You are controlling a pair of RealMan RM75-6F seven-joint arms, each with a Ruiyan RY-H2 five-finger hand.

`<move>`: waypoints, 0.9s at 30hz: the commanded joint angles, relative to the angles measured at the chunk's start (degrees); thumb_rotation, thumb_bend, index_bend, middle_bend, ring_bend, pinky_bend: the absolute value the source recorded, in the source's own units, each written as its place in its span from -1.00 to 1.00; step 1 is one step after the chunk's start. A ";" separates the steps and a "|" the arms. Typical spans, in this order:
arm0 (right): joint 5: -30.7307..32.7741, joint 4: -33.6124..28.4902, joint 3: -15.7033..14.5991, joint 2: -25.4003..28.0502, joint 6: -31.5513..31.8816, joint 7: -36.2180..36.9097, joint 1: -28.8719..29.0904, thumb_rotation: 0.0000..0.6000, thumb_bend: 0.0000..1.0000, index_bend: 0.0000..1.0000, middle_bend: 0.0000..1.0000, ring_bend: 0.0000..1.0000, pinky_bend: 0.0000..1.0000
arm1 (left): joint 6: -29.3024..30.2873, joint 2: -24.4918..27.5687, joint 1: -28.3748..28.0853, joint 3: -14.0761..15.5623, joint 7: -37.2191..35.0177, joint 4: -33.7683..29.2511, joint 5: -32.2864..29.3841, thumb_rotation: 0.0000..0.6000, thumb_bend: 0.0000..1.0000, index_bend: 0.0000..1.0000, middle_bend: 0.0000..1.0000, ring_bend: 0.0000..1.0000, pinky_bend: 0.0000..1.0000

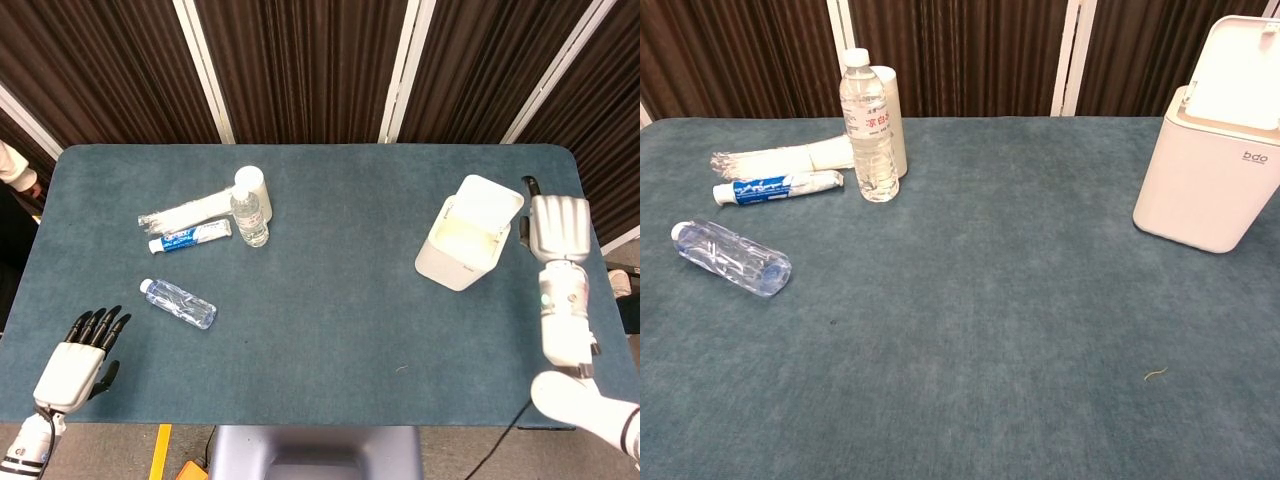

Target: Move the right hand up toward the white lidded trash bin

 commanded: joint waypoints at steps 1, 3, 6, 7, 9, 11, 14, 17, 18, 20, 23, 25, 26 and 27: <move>4.75 3.67 -0.04 -1.53 -2.35 -2.92 3.83 1.00 0.10 -0.34 1.00 1.00 1.00 | -0.02 -0.09 0.04 0.00 0.25 0.00 -0.09 1.00 -0.03 -1.00 -1.00 -1.00 -0.80; 6.28 4.48 -0.68 -1.78 -3.32 -2.96 4.71 1.00 0.10 -0.34 1.00 1.00 1.00 | -0.20 -0.20 0.03 0.03 0.58 -0.02 -0.22 1.00 -0.03 -1.00 -1.00 -1.00 -0.79; 7.68 4.89 -1.68 -1.74 -4.62 -3.13 5.56 1.00 0.10 -0.32 1.00 1.00 1.00 | -0.84 -0.41 -0.19 0.00 0.76 0.12 -0.57 1.00 -0.03 -1.00 -1.00 -1.00 -0.77; 7.80 4.97 -1.85 -1.74 -4.73 -3.19 5.66 1.00 0.10 -0.32 1.00 1.00 1.00 | -0.95 -0.43 -0.22 -0.01 0.79 0.14 -0.64 1.00 -0.03 -1.00 -1.00 -1.00 -0.77; 8.10 5.19 -2.29 -1.74 -4.97 -3.32 5.93 1.00 0.10 -0.30 1.00 1.00 1.00 | -1.19 -0.51 -0.30 -0.06 0.89 0.21 -0.83 1.00 -0.03 -1.00 -1.00 -1.00 -0.76; 8.61 5.79 -3.23 -1.89 -5.62 -3.46 6.29 1.00 0.10 -0.27 1.00 1.00 1.00 | -1.65 -0.71 -0.49 -0.15 1.16 0.33 -1.13 1.00 -0.03 -1.00 -1.00 -1.00 -0.76; 7.15 5.40 -4.08 -1.28 -6.99 0.96 5.58 1.00 0.10 -0.25 1.00 1.00 1.00 | -0.45 -0.53 -0.21 -0.09 0.84 0.16 -0.32 1.00 -0.03 -1.00 -1.00 -1.00 -0.77; 4.05 2.67 -5.75 1.01 -7.56 3.75 4.16 1.00 0.10 -0.24 1.00 1.00 1.00 | 0.15 -0.15 -0.08 -0.13 -0.23 0.23 -0.06 1.00 -0.03 -1.00 -1.00 -1.00 -0.77; 3.34 1.54 -6.41 1.86 -7.74 3.92 3.87 1.00 0.10 -0.23 1.00 1.00 1.00 | 0.28 -0.08 -0.06 -0.22 -0.41 0.27 -0.10 1.00 -0.03 -1.00 -1.00 -1.00 -0.77; 1.22 -0.70 -7.58 3.24 -7.28 4.53 3.18 1.00 0.10 -0.23 1.00 1.00 1.00 | 0.57 0.01 0.04 -0.36 -0.55 0.27 -0.21 1.00 -0.03 -1.00 -1.00 -1.00 -0.78; -4.63 -4.43 -9.72 4.82 -5.06 6.88 1.28 1.00 0.10 -0.22 1.00 1.00 1.00 | 1.10 0.17 0.23 -0.29 -0.58 0.01 0.13 1.00 -0.03 -1.00 -1.00 -1.00 -0.78; -7.97 -5.78 -11.38 5.36 -3.85 7.17 0.36 1.00 0.10 -0.23 1.00 1.00 1.00 | 1.30 0.17 0.31 -0.18 -0.58 -0.02 0.39 1.00 -0.03 -1.00 -1.00 -1.00 -0.78; -9.54 -6.29 -12.24 5.50 -3.18 7.11 -0.08 1.00 0.10 -0.23 1.00 1.00 1.00 | 1.33 0.18 0.32 -0.14 -0.59 -0.03 0.48 1.00 -0.03 -1.00 -1.00 -1.00 -0.78; -11.34 -6.81 -13.39 5.56 -2.31 6.77 -0.62 1.00 0.10 -0.24 1.00 1.00 1.00 | 1.34 0.19 0.34 -0.11 -0.60 -0.03 0.51 1.00 -0.03 -1.00 -1.00 -1.00 -0.78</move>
